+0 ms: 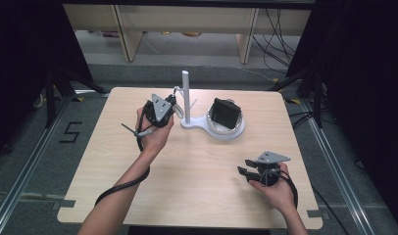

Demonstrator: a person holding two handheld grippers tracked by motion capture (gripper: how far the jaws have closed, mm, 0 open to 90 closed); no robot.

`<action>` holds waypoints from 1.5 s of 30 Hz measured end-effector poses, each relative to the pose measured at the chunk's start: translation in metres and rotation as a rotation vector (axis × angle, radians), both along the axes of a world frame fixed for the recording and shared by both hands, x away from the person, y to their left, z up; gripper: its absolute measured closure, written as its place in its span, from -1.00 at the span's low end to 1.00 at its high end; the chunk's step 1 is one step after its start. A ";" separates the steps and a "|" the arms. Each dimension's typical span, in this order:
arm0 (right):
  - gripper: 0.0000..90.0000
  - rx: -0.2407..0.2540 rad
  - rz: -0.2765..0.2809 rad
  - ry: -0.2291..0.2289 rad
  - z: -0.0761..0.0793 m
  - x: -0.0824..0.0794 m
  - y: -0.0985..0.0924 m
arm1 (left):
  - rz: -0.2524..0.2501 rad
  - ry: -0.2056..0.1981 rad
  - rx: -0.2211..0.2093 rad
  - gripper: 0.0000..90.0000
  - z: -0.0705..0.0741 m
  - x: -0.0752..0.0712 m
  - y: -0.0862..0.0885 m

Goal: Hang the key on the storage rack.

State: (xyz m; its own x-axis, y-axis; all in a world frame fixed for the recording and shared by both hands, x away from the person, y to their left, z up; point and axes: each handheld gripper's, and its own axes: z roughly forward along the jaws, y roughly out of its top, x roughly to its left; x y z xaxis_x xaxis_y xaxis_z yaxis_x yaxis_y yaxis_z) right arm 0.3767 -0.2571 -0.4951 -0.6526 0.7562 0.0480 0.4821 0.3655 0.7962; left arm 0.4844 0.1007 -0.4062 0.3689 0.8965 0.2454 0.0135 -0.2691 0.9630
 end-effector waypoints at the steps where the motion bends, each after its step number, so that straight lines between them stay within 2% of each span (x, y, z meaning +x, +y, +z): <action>1: 0.23 -0.001 0.000 0.000 0.000 0.000 0.000 | 0.000 0.000 0.000 0.86 0.000 0.000 0.000; 2: 0.23 0.005 0.003 0.002 0.000 0.000 0.000 | -0.004 0.005 0.015 0.86 -0.001 0.000 0.000; 12: 0.23 0.003 -0.002 0.001 0.000 0.000 -0.001 | -0.015 0.018 0.025 0.83 -0.003 0.003 -0.002; 15: 0.23 -0.003 -0.004 -0.001 0.000 -0.001 -0.001 | -0.029 0.033 0.023 0.64 -0.004 0.003 -0.002; 16: 0.23 -0.002 -0.004 -0.006 0.001 -0.001 -0.001 | -0.031 0.031 0.002 0.57 -0.004 0.003 -0.002; 19: 0.23 0.006 -0.011 -0.012 0.000 -0.002 0.000 | -0.032 0.035 -0.013 0.48 -0.003 0.002 0.001; 21: 0.23 0.008 -0.012 0.006 0.001 -0.003 0.000 | -0.035 0.039 -0.017 0.39 -0.003 0.001 0.003; 22: 0.23 0.000 -0.006 -0.006 0.001 -0.002 -0.001 | -0.060 0.053 -0.028 0.36 -0.003 0.000 0.007; 24: 0.23 -0.005 -0.003 -0.015 0.001 -0.001 -0.001 | -0.075 0.065 -0.029 0.28 -0.004 -0.002 0.011; 26: 0.23 0.012 -0.021 -0.001 0.000 -0.003 0.001 | -0.093 0.074 -0.033 0.21 -0.004 -0.006 0.017; 27: 0.23 0.000 -0.006 -0.009 0.001 -0.002 -0.001 | -0.112 0.082 -0.039 0.15 -0.004 -0.007 0.020; 29: 0.23 0.004 -0.010 -0.005 0.001 -0.003 -0.001 | -0.171 0.108 -0.045 0.04 -0.006 -0.012 0.028; 30: 0.23 0.004 -0.010 -0.005 0.001 -0.003 -0.001 | -0.171 0.108 -0.045 0.00 -0.006 -0.012 0.028; 31: 0.23 0.002 -0.009 -0.028 0.001 -0.002 -0.002 | -0.190 0.129 -0.037 -0.02 -0.008 -0.018 0.035; 32: 0.23 0.002 -0.009 -0.028 0.001 -0.002 -0.002 | -0.190 0.129 -0.037 -0.05 -0.008 -0.018 0.035; 33: 0.23 0.012 -0.019 -0.003 0.002 -0.004 -0.002 | -0.203 0.153 -0.045 -0.07 -0.013 -0.026 0.045; 34: 0.23 0.012 -0.019 -0.003 0.002 -0.004 -0.002 | -0.203 0.153 -0.045 -0.08 -0.013 -0.026 0.045; 35: 0.23 0.006 -0.014 -0.019 0.001 -0.003 -0.003 | -0.203 0.162 -0.052 -0.10 -0.017 -0.031 0.052; 36: 0.23 0.006 -0.014 -0.019 0.001 -0.003 -0.003 | -0.200 0.153 -0.045 -0.10 -0.019 -0.035 0.059; 38: 0.22 0.018 -0.018 -0.018 0.000 -0.002 -0.003 | -0.187 0.163 -0.064 -0.14 -0.031 -0.050 0.076; 39: 0.22 0.018 -0.018 -0.018 0.000 -0.002 -0.003 | -0.187 0.163 -0.064 -0.15 -0.031 -0.050 0.076; 40: 0.22 0.018 -0.019 -0.018 0.000 -0.003 -0.003 | -0.175 0.174 -0.095 -0.15 -0.039 -0.057 0.084; 41: 0.20 0.021 -0.020 -0.010 -0.001 -0.003 -0.002 | -0.153 0.195 -0.139 -0.19 -0.053 -0.071 0.096; 42: 0.20 0.021 -0.020 -0.010 -0.001 -0.003 -0.002 | -0.153 0.195 -0.139 -0.20 -0.053 -0.071 0.096; 43: 0.19 0.014 -0.022 0.000 -0.002 -0.003 -0.003 | -0.127 0.206 -0.163 -0.21 -0.069 -0.084 0.107; 44: 0.19 0.014 -0.022 0.000 -0.002 -0.003 -0.003 | -0.127 0.206 -0.163 -0.21 -0.069 -0.084 0.107; 45: 0.19 0.024 -0.036 0.032 -0.002 -0.005 -0.001 | -0.101 0.221 -0.181 -0.21 -0.082 -0.095 0.116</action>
State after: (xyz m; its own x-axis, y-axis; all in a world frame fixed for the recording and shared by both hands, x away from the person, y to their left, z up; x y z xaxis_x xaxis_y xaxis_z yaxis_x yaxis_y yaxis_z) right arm 0.3714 -0.2581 -0.4974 -0.6228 0.7776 0.0869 0.5202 0.3285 0.7884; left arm 0.3891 0.2164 -0.4879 0.4854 0.8742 -0.0110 0.2095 -0.1042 0.9722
